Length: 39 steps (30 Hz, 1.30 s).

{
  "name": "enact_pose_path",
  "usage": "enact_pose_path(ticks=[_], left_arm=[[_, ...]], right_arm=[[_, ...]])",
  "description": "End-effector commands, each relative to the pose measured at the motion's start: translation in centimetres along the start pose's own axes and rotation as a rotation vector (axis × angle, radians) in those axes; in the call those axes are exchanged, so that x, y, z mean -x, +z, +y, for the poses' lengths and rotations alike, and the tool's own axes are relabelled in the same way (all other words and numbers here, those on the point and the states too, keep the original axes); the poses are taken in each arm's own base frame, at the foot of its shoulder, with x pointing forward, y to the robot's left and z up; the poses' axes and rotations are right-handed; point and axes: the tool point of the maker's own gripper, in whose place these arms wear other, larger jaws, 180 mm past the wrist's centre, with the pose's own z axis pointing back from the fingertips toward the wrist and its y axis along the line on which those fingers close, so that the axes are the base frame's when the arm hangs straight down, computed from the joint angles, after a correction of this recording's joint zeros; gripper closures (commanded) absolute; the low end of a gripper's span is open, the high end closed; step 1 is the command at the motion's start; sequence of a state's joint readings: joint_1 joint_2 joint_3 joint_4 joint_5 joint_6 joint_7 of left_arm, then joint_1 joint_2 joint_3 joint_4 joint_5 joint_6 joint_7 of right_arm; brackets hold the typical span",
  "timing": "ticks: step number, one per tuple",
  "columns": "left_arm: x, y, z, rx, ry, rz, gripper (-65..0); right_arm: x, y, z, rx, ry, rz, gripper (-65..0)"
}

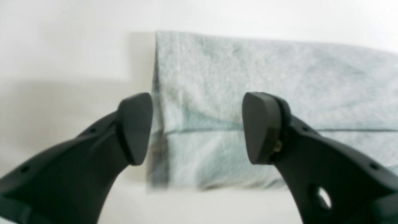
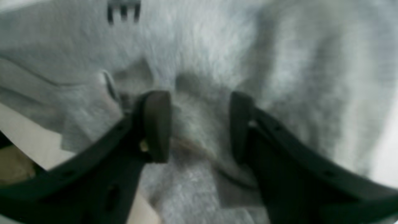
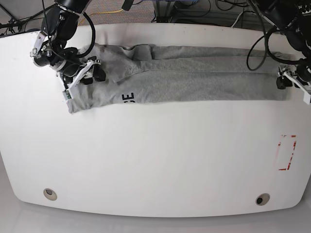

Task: Fold the T-shirt properly
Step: 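Move the left gripper inward to grasp the strip near its middle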

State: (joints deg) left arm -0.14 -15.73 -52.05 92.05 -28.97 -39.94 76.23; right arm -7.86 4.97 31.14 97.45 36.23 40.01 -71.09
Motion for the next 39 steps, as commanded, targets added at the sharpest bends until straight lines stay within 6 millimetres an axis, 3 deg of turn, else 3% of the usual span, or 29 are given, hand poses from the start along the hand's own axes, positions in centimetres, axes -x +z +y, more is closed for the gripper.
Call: enact_pose_path(ticks=[1, 7, 10, 13, 15, 23, 24, 26, 29, 31, 36, 39], left_arm=[[-0.9, 0.3, 0.9, 0.029, 0.023, -0.036, -46.3], [2.0, -0.7, 2.1, 0.115, 0.118, 0.018, -46.8], [2.5, -1.5, 2.2, 0.137, 0.159, 0.012, -46.8], [3.7, -2.0, 2.3, 0.144, 0.184, 0.024, -46.8], [4.6, -2.8, 1.6, 0.168, 0.182, 0.056, -46.7], [4.8, -4.5, -0.8, 0.229, 0.126, 0.095, -46.3], [4.8, -4.5, -0.9, 0.232, 0.124, 0.097, -44.9], [4.7, -4.6, -1.0, 0.234, 0.123, 0.093, -36.0], [4.6, -4.6, -1.0, 0.233, 0.124, 0.088, -9.0], [4.5, -4.5, -1.0, 0.232, 0.120, 0.084, 0.0], [1.3, -2.5, -1.6, 0.197, 0.002, 0.001, -3.8], [-0.5, -0.7, -4.0, 0.214, -0.080, -0.082, -3.5]], right_arm=[[-0.6, -0.6, -0.1, -0.017, -0.001, -0.020, -23.5], [0.1, -1.0, 0.3, -0.030, -0.004, -0.002, -23.3], [-0.9, -1.0, 0.2, -0.029, 0.008, -0.022, -23.3], [-0.5, -1.0, 0.4, -0.035, 0.002, -0.016, -23.1], [-0.6, -1.1, 0.3, -0.030, 0.004, -0.013, -23.1], [-0.8, -1.0, 0.4, -0.035, 0.005, -0.021, -23.1], [-0.8, -1.0, 0.4, -0.035, 0.005, -0.021, -23.1], [-0.9, -1.1, 0.4, -0.035, 0.006, -0.023, -23.1], [-0.9, -1.1, 0.4, -0.035, 0.004, -0.024, -23.1], [-0.7, -1.0, 0.4, -0.034, 0.002, -0.022, -23.1], [-0.8, -1.1, 0.4, -0.035, 0.002, -0.024, -23.1], [-0.7, -1.1, 0.5, -0.036, 0.002, -0.022, -23.0]])
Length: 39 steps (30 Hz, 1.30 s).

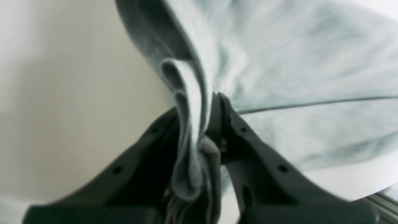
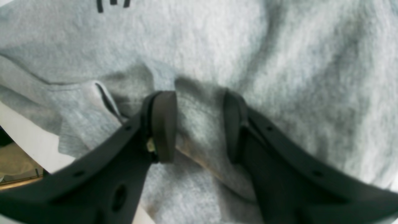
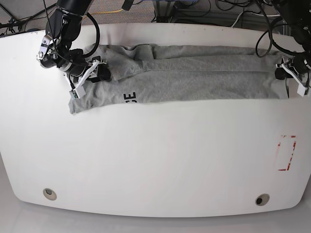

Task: Fold the T-shirt properly
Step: 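Move the left gripper inward to grasp the strip near its middle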

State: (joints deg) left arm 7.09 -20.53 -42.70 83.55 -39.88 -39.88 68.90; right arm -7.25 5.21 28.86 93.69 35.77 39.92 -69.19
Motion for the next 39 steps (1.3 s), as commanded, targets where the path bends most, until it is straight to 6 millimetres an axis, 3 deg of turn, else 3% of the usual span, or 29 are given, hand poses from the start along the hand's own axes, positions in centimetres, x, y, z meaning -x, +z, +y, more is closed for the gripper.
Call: enact_pose_path(ticks=[1, 6, 10, 16, 25, 32, 39], left_arm=[[-3.8, 2.0, -2.2, 0.009, -0.112, -0.122, -3.5], [-5.1, 2.5, -10.6, 0.113, -0.356, -0.098, -4.0], [-5.1, 1.1, -16.8, 0.241, -0.431, -0.110, -4.2], [-4.8, -1.0, -22.7, 0.379, -0.460, -0.109, -4.2], [-3.5, -2.6, -27.3, 0.442, -0.513, -0.063, -4.3], [-3.0, -3.2, -28.5, 0.436, -0.514, -0.047, -4.7], [-3.2, -3.4, -29.2, 0.438, -0.501, -0.054, -27.9]], right_arm=[[-1.3, 0.4, 0.0, 0.003, 0.020, -0.040, -23.0], [-1.4, 0.5, -0.1, 0.005, 0.022, -0.040, -23.0], [-1.5, 0.5, -0.1, 0.007, 0.024, -0.041, -23.0], [-1.5, 0.5, -0.1, 0.006, 0.023, -0.042, -23.1], [-1.5, 0.7, -0.5, 0.017, 0.031, -0.036, -23.1], [-1.6, 0.7, -0.5, 0.014, 0.031, -0.041, -23.1], [-1.6, 0.7, -0.5, 0.014, 0.031, -0.041, -22.8]])
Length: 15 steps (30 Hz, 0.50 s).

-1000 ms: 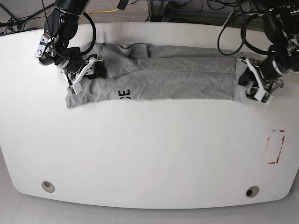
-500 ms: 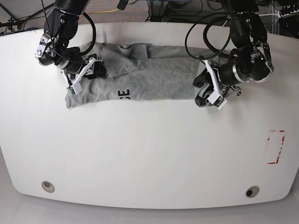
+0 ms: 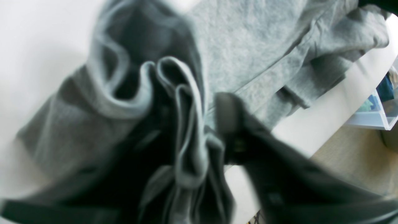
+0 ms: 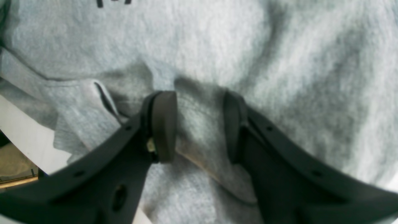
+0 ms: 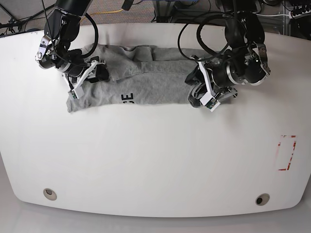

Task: Fold the T-shirt properly
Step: 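Move the left gripper inward to grasp the strip near its middle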

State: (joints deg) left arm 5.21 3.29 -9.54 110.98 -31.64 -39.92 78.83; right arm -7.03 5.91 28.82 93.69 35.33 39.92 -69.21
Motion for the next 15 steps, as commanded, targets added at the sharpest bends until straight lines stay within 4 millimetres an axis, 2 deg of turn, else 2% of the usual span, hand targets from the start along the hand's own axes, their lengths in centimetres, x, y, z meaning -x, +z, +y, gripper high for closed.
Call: enact_pose_path(ticks=[1, 7, 10, 12, 15], left_arm=[[-1.7, 0.1, -0.6, 0.019, -0.020, -0.057, -30.4], [-3.3, -1.3, -4.7, 0.131, -0.094, -0.076, -32.2], [-4.6, -1.1, -5.6, 0.177, -0.109, -0.120, -31.9], [-4.6, -0.7, -4.4, 0.146, -0.091, -0.127, -31.9], [-3.4, 0.9, -0.1, 0.031, -0.006, -0.131, -31.9]], right_arm=[[-1.5, 0.5, 0.0, 0.000, 0.020, -0.047, -22.8], [-1.5, 0.5, -0.1, 0.001, 0.019, -0.048, -22.7], [-1.5, 0.5, -0.1, 0.001, 0.019, -0.048, -22.7], [-2.1, 0.6, -0.1, 0.002, 0.025, -0.058, -22.8], [-2.7, 0.7, -0.2, 0.002, 0.028, -0.075, -23.1]])
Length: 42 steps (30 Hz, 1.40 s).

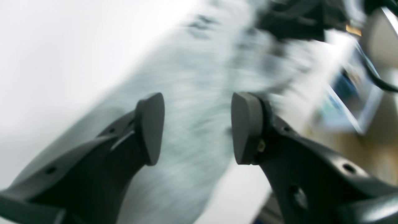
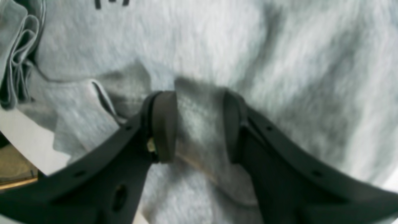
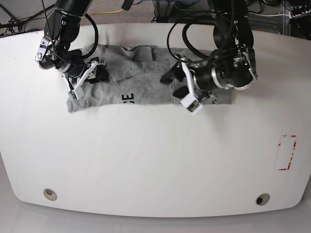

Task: Fold the T-shirt properly
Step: 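Move the left gripper inward to grasp the strip near its middle, then fold the strip's end with the right gripper over toward the left gripper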

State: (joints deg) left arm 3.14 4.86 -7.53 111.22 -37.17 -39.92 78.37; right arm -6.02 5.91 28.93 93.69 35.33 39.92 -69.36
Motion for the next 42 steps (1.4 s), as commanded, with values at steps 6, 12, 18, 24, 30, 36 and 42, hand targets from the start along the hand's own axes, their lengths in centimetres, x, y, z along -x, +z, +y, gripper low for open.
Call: enact_pose_path(ticks=[6, 12, 18, 24, 30, 36, 42], left_arm=[[4.1, 6.3, 8.5, -0.246, 0.074, 0.071, -31.9], [8.6, 6.5, 9.8, -0.234, 0.154, 0.182, -31.7], [10.7, 5.4, 10.0, -0.201, 0.240, 0.170, -15.0], [12.2, 4.7, 9.8, -0.179, 0.298, 0.164, -9.9], [13.0, 4.5, 9.4, -0.170, 0.315, 0.175, -9.9], [12.9, 4.7, 9.5, -0.172, 0.311, 0.174, -9.9], [12.8, 4.5, 9.4, -0.168, 0.310, 0.176, -10.0]], right_arm=[[-6.0, 3.2, 0.4, -0.028, 0.061, -0.205, -28.7], [-8.0, 5.9, -1.5, -0.007, 0.046, -0.273, -52.5], [-6.8, 8.1, -6.6, 0.080, -0.070, -0.286, -55.3], [-4.6, 8.6, -11.6, 0.100, -0.239, -0.260, -55.3], [-2.9, 7.3, -11.0, 0.074, -0.268, -0.213, -55.3], [-1.9, 3.7, -7.5, -0.020, -0.286, -0.180, -55.2], [-0.6, 2.5, -6.0, -0.054, -0.316, -0.168, -48.5]])
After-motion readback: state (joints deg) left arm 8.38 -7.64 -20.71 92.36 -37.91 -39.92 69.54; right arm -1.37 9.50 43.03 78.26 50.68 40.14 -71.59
